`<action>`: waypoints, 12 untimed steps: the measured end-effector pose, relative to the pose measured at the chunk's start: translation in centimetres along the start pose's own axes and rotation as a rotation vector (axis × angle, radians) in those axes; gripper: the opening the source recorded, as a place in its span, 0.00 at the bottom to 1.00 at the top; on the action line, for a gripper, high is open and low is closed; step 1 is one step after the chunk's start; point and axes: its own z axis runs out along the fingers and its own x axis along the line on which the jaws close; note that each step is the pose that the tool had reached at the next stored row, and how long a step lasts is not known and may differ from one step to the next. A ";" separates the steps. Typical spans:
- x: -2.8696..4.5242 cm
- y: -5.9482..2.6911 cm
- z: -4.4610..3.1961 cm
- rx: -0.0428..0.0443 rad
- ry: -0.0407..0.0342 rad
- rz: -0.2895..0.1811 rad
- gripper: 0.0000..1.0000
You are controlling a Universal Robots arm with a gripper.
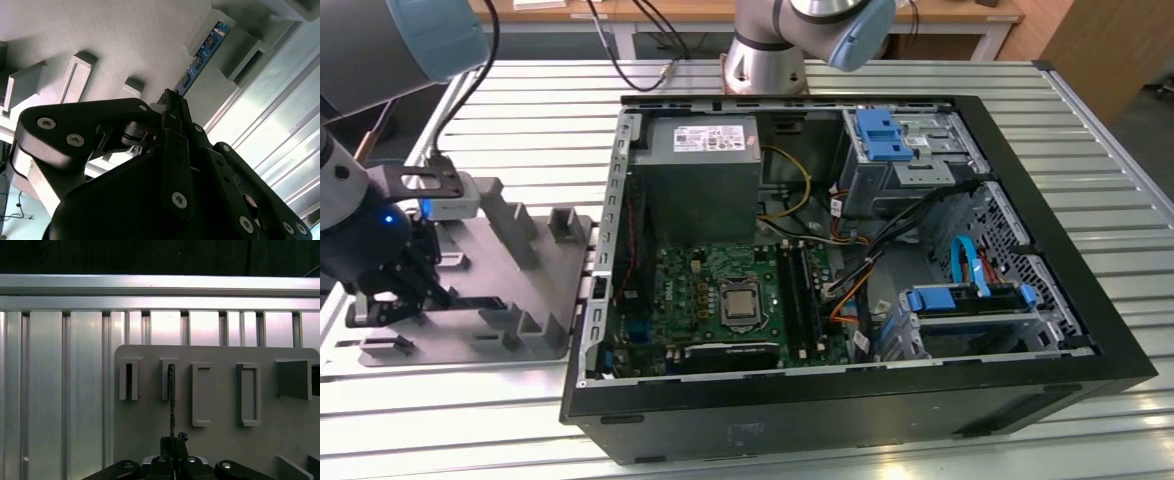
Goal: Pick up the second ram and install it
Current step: 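Pick up the second ram and move it above second insertion slot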
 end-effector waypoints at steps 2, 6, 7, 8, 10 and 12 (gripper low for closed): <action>0.00 0.00 -0.08 -0.0001 0.0001 0.000 0.14; -0.01 0.01 -0.22 -0.0001 0.0000 0.000 0.14; -0.01 0.01 -0.29 -0.0002 0.0001 0.000 0.14; -0.01 0.01 -0.36 -0.0002 0.0001 0.000 0.14; -0.02 0.01 -0.50 0.0000 0.0000 0.000 0.14; -0.03 0.01 -0.61 0.0000 -0.0002 0.000 0.14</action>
